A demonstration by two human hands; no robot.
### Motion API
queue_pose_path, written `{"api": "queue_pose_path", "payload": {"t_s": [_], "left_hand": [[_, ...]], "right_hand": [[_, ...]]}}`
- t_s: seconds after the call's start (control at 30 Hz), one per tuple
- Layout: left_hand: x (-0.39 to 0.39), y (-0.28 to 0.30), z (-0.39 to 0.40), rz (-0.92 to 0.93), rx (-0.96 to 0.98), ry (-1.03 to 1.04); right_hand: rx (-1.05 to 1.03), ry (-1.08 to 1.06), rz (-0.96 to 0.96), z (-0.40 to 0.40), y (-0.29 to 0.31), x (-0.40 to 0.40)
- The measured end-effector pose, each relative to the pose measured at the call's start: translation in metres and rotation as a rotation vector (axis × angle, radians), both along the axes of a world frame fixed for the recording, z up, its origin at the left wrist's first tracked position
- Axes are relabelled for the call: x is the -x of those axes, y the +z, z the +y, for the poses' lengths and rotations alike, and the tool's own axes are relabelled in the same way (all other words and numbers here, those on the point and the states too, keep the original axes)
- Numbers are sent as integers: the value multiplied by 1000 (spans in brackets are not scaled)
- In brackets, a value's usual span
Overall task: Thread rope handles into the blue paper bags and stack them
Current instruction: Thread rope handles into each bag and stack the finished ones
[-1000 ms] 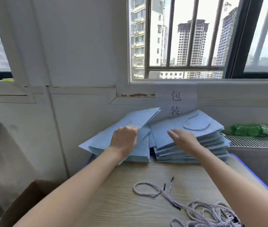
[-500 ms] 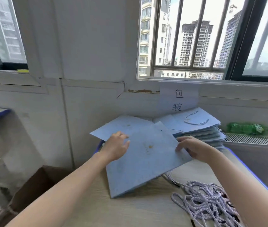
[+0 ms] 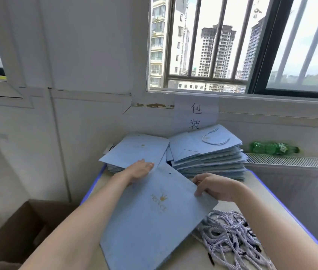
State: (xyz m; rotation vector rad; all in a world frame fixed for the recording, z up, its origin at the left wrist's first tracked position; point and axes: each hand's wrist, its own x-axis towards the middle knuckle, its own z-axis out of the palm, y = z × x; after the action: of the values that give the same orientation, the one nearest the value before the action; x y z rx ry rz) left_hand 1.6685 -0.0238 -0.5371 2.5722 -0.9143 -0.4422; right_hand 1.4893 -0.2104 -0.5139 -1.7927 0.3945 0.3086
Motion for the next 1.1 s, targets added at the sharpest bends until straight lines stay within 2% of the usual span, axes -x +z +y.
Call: {"api": "queue_pose_path", "payload": {"t_s": [0.07,0.17,0.23,0.37,0.5,0.6,0.7,0.77,0.87,0.97,1.1], "left_hand": [[2,1,-1,-84,72,8],[21,-3,5,-410,61,101],[41,-9,13,-524,47,168],[71,-38,31,-420,-97,113],[77,-63,45,-427,-14,124],[68,-64,42,-443,63,95],[56,-61,38,-464,123,-23],[48,-60,37,-479,152,-158],[45,-60,37,-491,241,-271],[50,-59,39,-529,349,-273],[53,-55,42,-692,394,-303]], "right_hand": [[43,43,-11,15,-2,-1],[296,168,-5,33,-5,-4],[477,191,-38,39,-9,-9],[713,-2,-221,32,-30,-27],[746,-87,-324,22,-60,-34],[609,18,-385,15,-62,-28],[671,144,-412,17,-62,-25],[777,133,-435,18,-64,-27],[898,-1,-442,12,-64,-28],[1010,-149,-433,3,-68,-33],[1076,-300,-406,-5,-71,-35]]}}
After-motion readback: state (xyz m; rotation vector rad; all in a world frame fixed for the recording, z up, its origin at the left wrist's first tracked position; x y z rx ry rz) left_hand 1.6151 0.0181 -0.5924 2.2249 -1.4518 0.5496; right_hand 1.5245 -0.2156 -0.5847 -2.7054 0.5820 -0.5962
